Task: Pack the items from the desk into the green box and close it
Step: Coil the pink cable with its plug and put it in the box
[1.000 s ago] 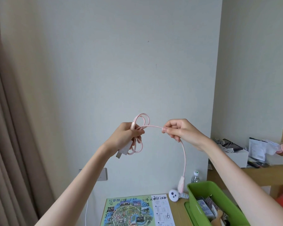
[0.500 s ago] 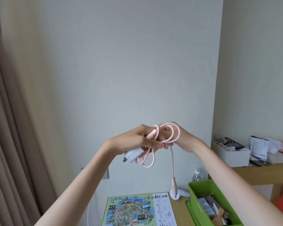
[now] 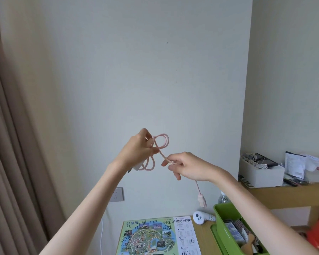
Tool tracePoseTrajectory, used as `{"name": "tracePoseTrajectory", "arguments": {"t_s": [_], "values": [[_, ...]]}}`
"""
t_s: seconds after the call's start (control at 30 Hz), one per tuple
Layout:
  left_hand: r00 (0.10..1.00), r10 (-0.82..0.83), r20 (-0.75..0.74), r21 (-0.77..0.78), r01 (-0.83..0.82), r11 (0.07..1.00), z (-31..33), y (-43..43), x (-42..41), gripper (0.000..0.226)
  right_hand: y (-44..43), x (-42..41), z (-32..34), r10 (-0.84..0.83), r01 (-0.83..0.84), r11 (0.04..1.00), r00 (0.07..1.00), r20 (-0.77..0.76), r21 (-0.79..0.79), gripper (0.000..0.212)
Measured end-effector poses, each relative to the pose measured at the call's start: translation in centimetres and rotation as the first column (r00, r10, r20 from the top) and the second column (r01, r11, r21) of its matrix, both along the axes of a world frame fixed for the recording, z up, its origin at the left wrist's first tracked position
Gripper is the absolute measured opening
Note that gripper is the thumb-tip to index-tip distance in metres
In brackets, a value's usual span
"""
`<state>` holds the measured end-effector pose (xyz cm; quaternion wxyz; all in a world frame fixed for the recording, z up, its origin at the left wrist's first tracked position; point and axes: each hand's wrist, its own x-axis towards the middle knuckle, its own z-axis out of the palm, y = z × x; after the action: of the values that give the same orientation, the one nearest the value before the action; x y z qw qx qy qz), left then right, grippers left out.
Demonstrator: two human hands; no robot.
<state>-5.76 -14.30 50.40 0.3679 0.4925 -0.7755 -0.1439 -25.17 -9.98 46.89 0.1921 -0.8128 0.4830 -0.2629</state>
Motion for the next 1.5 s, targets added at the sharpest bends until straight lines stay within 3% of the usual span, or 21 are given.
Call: {"name": "tracePoseTrajectory", "arguments": {"t_s": [0.13, 0.2, 0.3, 0.4, 0.5, 0.57, 0.63, 0.7, 0.83, 0.93, 1.03, 1.2, 1.27, 1.33, 1.4, 1.5], "values": [[0.961, 0.136, 0.241, -0.229, -0.080, 0.970, -0.9, -0.2, -0.3, 0.024, 0.4, 0.0, 1.3, 0.006, -0.009, 0.999, 0.996, -0.093, -0.032, 0.021], [0.921, 0.084, 0.380, -0.229, 0.006, 0.973, -1.3, -0.1, -0.4, 0.020, 0.5, 0.0, 2.2, 0.019, -0.028, 0.998, 0.988, -0.153, -0.055, 0.022], [0.865, -0.062, 0.498, -0.139, 0.150, 0.979, -2.0, 0.4, -0.9, 0.015, 0.3, -0.3, 3.6, 0.038, -0.050, 0.991, 0.994, -0.102, -0.121, 0.017], [0.870, -0.307, 0.386, 0.025, 0.323, 0.946, -2.1, 0.9, -1.3, 0.016, -0.3, -1.1, 4.6, 0.073, -0.066, 0.982, 0.997, 0.035, -0.176, 0.010], [0.838, -0.534, 0.107, 0.181, 0.512, 0.840, -1.5, 1.8, -1.2, 0.018, -1.1, -2.2, 4.4, 0.096, -0.049, 0.984, 0.953, 0.288, -0.169, 0.020], [0.811, -0.584, -0.048, 0.185, 0.581, 0.792, -0.9, 2.2, -1.0, 0.016, -1.4, -2.8, 3.5, 0.086, -0.029, 0.989, 0.916, 0.392, -0.148, 0.017], [0.808, -0.561, -0.181, 0.124, 0.585, 0.802, -0.3, 2.3, -0.9, 0.016, -1.6, -3.1, 2.3, 0.054, -0.008, 0.994, 0.908, 0.415, -0.111, 0.011], [0.814, -0.502, -0.291, 0.076, 0.543, 0.836, 0.1, 2.2, -0.9, 0.023, -1.5, -2.5, 1.2, 0.031, 0.001, 0.997, 0.910, 0.414, -0.077, 0.020], [0.855, -0.326, -0.402, -0.021, 0.347, 0.937, 0.0, 1.6, -1.2, 0.034, -0.7, -1.2, 0.1, 0.071, -0.080, 0.997, 0.936, 0.345, 0.011, 0.019], [0.944, -0.184, -0.275, -0.141, 0.149, 0.979, -0.8, 0.6, -0.9, 0.030, -0.1, -1.2, 0.0, 0.087, -0.111, 0.991, 0.962, 0.257, 0.080, 0.021], [0.991, -0.054, -0.121, -0.207, 0.028, 0.978, -1.9, 0.1, -0.8, 0.020, 0.2, -1.4, 0.5, 0.066, -0.072, 0.997, 0.986, 0.155, 0.037, 0.020], [0.973, 0.145, 0.180, -0.291, -0.088, 0.953, -3.4, -0.7, -0.6, 0.016, 0.7, -2.8, 0.9, 0.067, -0.079, 0.996, 0.966, 0.250, 0.035, 0.014], [0.956, 0.015, 0.293, -0.160, 0.034, 0.987, -3.6, -0.7, -0.5, 0.014, 0.7, -3.3, 1.2, 0.068, -0.074, 0.997, 0.934, 0.352, 0.003, 0.012], [0.915, -0.236, 0.328, 0.058, 0.230, 0.971, -4.0, -0.1, -1.1, 0.013, 0.6, -3.7, 1.7, 0.075, -0.060, 0.997, 0.908, 0.411, -0.049, 0.008], [0.865, -0.451, 0.221, 0.233, 0.402, 0.885, -4.3, 0.8, -2.0, 0.016, 0.6, -4.0, 2.2, 0.088, -0.059, 0.995, 0.905, 0.417, -0.081, 0.005], [0.763, -0.644, -0.056, 0.333, 0.623, 0.708, -4.0, 2.3, -2.9, 0.021, 0.4, -4.9, 2.1, 0.076, -0.061, 0.997, 0.896, 0.437, -0.050, 0.005]]}}
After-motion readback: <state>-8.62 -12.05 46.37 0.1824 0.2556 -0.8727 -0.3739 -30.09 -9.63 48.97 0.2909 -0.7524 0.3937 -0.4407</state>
